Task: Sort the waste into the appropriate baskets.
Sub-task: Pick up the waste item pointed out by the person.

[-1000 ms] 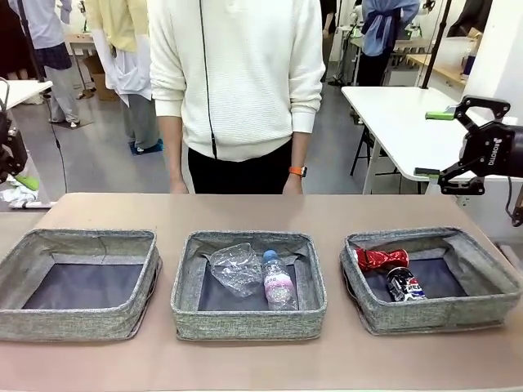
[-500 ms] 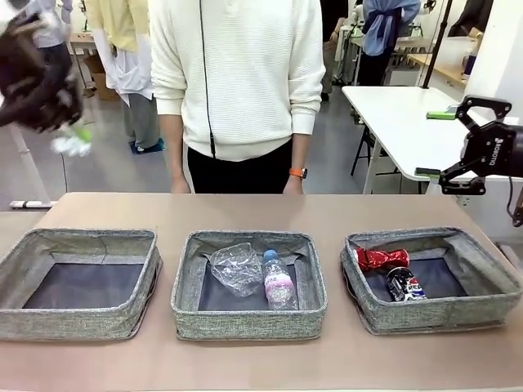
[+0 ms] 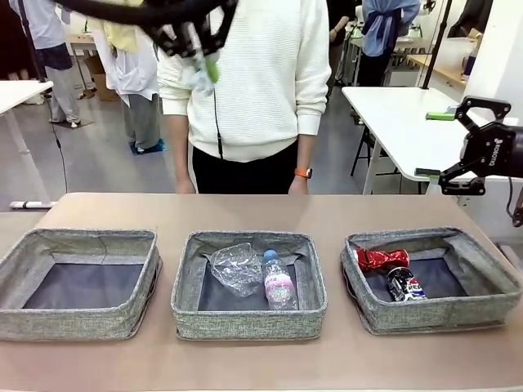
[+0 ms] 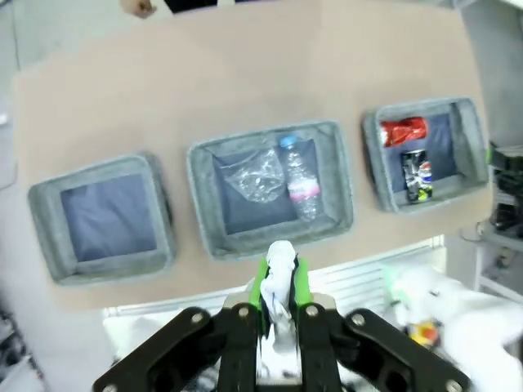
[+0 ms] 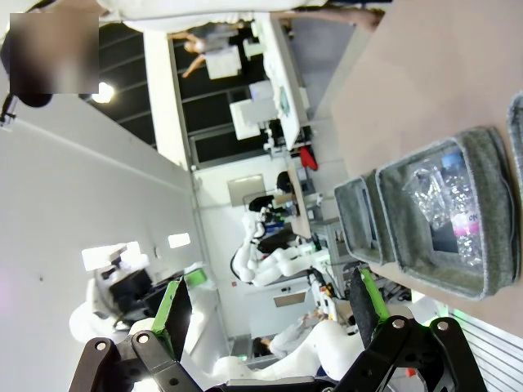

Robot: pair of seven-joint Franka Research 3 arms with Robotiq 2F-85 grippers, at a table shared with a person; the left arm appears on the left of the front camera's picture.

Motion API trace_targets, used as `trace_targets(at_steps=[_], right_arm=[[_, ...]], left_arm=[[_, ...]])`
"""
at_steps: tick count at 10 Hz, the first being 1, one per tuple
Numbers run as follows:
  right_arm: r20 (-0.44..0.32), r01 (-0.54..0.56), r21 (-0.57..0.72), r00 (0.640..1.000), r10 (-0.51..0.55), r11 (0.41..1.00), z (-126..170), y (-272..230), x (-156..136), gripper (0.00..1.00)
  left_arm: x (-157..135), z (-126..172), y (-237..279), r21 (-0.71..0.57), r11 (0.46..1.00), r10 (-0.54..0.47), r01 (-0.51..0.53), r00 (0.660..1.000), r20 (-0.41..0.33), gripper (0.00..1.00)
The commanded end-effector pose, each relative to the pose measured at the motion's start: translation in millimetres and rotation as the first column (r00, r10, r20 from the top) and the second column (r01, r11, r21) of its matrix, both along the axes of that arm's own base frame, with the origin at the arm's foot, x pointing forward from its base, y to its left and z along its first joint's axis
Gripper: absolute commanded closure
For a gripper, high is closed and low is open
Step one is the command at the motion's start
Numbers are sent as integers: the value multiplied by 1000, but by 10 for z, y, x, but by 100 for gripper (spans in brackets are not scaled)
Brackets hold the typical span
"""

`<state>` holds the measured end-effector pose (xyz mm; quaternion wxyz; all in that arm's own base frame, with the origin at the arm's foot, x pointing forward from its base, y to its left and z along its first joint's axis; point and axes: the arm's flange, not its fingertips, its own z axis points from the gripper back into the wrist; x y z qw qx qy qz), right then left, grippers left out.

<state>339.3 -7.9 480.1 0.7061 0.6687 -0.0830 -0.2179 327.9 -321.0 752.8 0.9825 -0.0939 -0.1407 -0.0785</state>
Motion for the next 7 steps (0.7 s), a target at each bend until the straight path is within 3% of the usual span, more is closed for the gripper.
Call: trace_targets(at_steps=[1,2,3,4,7], right_arm=[[-19,-6,6,1000,6,1000,21,-13,-39,0],[-19,-6,6,1000,6,1000,21,-13,-39,0],[-19,-6,6,1000,6,1000,21,-13,-39,0],[-19,-6,6,1000,6,1000,21,-13,-39,0],[-19,-6,6,1000,6,1000,21,-13,-39,0]], left_arm=[[-18,284,-172,-1,998,-56,56,998,-8,88],[-27,277,-219,-23,998,-56,55,998,-10,88],[12,210,-240,-28,998,-57,56,996,-68,88],[-64,252,-208,-26,998,-54,54,999,-1,88],[-64,252,-208,-26,998,-54,54,999,-1,88]])
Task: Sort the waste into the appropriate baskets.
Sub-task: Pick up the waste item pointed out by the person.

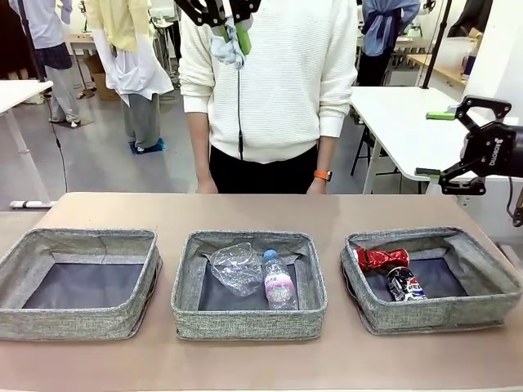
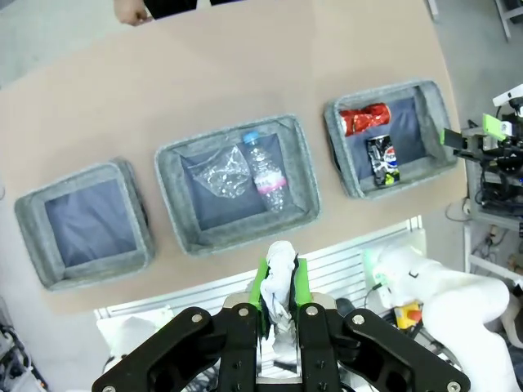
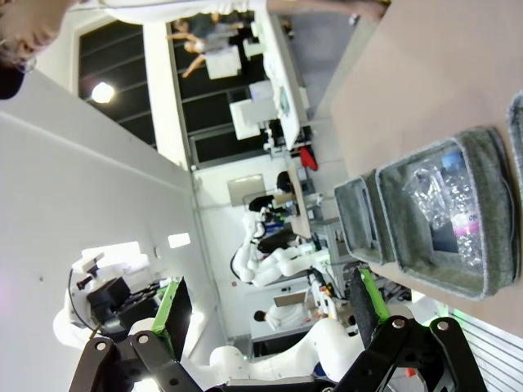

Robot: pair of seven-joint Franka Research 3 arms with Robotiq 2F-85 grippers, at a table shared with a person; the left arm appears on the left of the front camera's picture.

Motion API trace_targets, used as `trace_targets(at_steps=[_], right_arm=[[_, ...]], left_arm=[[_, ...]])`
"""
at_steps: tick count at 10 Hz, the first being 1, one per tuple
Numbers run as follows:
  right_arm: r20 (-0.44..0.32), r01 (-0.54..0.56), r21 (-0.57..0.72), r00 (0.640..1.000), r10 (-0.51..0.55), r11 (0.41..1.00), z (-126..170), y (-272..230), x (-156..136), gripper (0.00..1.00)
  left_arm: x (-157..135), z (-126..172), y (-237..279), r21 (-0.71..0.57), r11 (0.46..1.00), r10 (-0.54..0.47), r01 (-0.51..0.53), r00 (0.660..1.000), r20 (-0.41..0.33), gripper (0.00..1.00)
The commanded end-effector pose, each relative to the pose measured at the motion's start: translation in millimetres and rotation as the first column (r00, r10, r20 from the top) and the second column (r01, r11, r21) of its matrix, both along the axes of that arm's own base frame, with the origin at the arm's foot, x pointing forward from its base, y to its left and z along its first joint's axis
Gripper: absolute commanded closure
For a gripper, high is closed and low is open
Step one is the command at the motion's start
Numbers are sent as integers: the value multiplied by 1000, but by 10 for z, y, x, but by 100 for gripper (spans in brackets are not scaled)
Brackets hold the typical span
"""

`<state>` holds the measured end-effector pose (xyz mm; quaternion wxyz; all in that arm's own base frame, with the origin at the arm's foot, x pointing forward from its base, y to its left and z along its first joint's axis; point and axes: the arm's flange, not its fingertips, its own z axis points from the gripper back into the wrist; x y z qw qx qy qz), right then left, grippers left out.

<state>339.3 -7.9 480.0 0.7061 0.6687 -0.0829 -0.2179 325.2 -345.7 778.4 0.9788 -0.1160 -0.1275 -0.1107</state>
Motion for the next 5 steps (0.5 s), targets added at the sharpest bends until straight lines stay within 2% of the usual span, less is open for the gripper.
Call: trace_targets(at_steps=[1,5], right_arm=[[-19,-6,5,1000,6,1000,22,-13,-39,0],[-19,-6,5,1000,6,1000,22,-13,-39,0]], left_arm=[[-36,-4,39,6,1000,18,-19,1000,21,88],[-36,-4,39,6,1000,18,-19,1000,21,88]])
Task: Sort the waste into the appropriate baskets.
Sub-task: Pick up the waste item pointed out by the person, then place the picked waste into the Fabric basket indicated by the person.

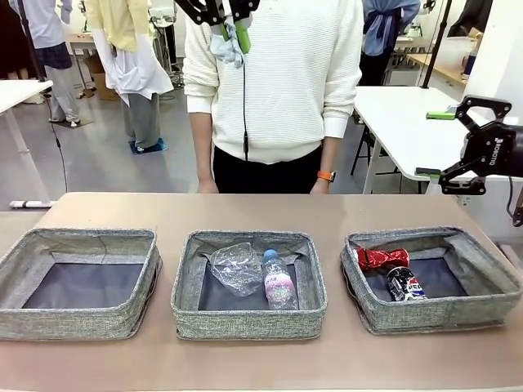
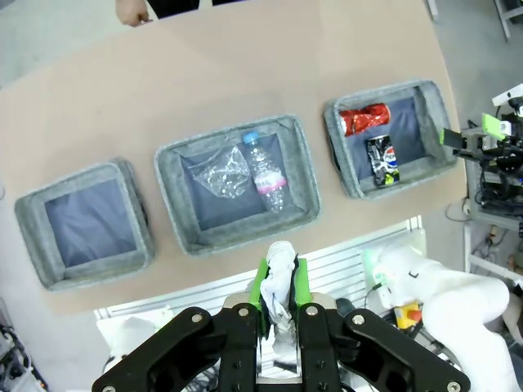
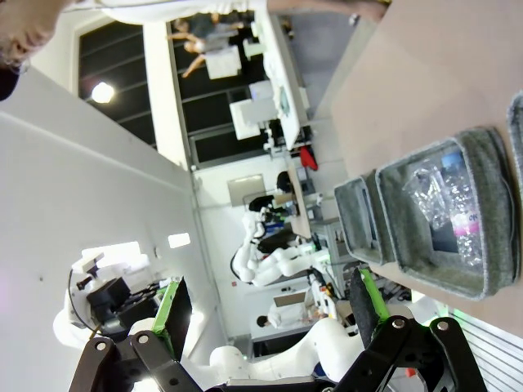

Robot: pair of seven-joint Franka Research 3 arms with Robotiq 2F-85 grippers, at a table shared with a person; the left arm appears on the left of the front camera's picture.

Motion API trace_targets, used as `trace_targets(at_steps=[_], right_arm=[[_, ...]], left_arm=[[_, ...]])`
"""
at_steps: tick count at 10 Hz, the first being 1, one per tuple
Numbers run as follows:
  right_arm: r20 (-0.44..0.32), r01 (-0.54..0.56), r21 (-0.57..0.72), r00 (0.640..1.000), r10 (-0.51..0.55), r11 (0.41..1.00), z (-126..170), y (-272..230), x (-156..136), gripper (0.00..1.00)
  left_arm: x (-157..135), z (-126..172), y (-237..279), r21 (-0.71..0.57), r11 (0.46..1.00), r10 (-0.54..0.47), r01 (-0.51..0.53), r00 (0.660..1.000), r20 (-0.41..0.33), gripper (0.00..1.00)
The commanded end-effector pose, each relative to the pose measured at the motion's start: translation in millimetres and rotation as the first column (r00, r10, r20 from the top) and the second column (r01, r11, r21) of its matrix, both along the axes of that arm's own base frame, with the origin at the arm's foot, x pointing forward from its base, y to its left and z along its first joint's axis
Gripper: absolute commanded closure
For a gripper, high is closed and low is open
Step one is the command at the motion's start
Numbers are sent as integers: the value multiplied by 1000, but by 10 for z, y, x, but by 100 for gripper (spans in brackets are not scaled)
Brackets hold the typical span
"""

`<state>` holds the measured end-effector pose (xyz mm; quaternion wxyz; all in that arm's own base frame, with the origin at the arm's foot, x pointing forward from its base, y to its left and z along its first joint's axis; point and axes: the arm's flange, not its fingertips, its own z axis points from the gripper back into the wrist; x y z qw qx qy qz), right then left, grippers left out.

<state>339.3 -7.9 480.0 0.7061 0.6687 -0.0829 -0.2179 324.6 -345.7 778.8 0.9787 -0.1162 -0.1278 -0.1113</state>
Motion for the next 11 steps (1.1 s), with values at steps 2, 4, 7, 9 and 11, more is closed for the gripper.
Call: trace_targets(at_steps=[2,4,7,9,11], right_arm=[[-19,-6,5,1000,6,1000,22,-13,-39,0],[-19,-6,5,1000,6,1000,22,-13,-39,0],[-19,-6,5,1000,6,1000,22,-13,-39,0],[-19,-6,5,1000,6,1000,22,-13,-39,0],[-19,-6,5,1000,6,1000,22,-13,-39,0]], left_arm=[[-31,-8,39,6,1000,20,-20,1000,20,88],[-31,-8,39,6,1000,20,-20,1000,20,88],[-31,-8,39,6,1000,20,-20,1000,20,88],[-31,-8,39,6,1000,20,-20,1000,20,88],[-31,-8,39,6,1000,20,-20,1000,20,88]])
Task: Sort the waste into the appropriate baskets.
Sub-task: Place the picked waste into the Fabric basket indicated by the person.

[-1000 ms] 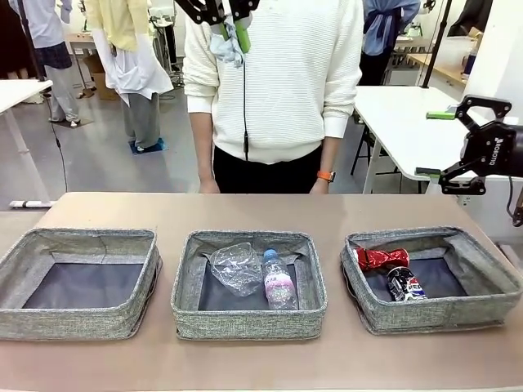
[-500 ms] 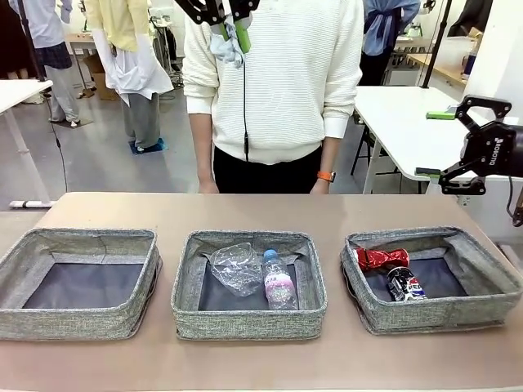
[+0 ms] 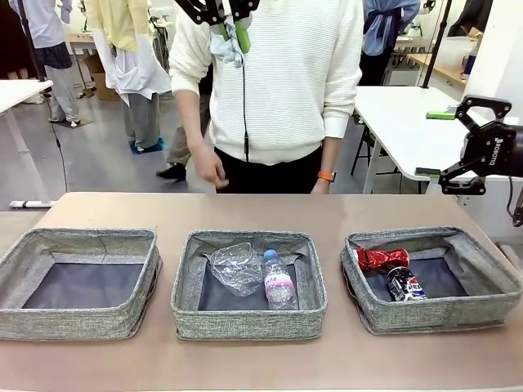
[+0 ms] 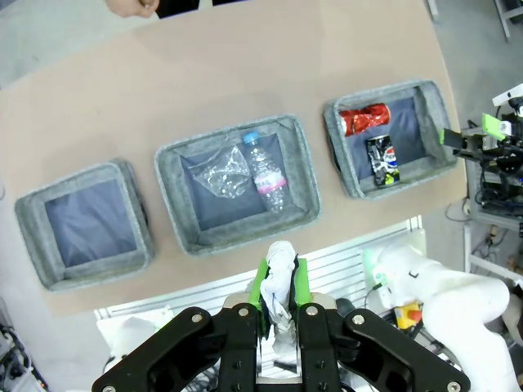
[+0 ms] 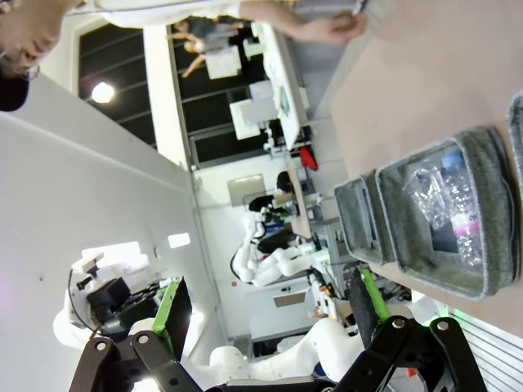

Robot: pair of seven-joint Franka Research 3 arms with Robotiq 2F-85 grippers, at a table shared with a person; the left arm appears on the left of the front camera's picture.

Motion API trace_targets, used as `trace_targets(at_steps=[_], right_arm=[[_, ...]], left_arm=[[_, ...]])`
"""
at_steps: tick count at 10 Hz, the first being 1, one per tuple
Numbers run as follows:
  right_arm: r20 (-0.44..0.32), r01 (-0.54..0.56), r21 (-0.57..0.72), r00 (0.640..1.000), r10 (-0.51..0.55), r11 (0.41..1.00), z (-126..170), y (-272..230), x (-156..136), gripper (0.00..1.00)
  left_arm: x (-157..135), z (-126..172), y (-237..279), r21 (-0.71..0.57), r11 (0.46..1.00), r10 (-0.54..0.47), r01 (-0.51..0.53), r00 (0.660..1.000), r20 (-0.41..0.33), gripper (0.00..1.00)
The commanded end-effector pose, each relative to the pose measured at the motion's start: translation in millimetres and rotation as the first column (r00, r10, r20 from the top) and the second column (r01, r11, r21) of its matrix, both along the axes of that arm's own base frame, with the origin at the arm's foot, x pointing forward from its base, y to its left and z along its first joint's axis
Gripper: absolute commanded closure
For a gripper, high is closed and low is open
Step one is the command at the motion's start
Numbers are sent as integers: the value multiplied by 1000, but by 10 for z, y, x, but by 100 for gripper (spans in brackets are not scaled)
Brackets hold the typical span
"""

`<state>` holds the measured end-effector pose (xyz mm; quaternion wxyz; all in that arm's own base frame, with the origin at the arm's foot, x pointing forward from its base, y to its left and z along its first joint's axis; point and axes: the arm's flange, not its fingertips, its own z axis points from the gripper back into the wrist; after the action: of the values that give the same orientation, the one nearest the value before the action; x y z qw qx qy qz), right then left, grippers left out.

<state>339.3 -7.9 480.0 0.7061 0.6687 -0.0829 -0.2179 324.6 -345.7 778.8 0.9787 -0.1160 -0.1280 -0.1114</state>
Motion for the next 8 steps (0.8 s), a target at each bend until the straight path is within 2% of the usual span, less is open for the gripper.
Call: trace_targets(at_steps=[1,8], right_arm=[[-19,-6,5,1000,6,1000,22,-13,-39,0],[-19,-6,5,1000,6,1000,22,-13,-39,0]], left_arm=[[-31,-8,39,6,1000,20,-20,1000,19,88],[-31,-8,39,6,1000,20,-20,1000,19,88]])
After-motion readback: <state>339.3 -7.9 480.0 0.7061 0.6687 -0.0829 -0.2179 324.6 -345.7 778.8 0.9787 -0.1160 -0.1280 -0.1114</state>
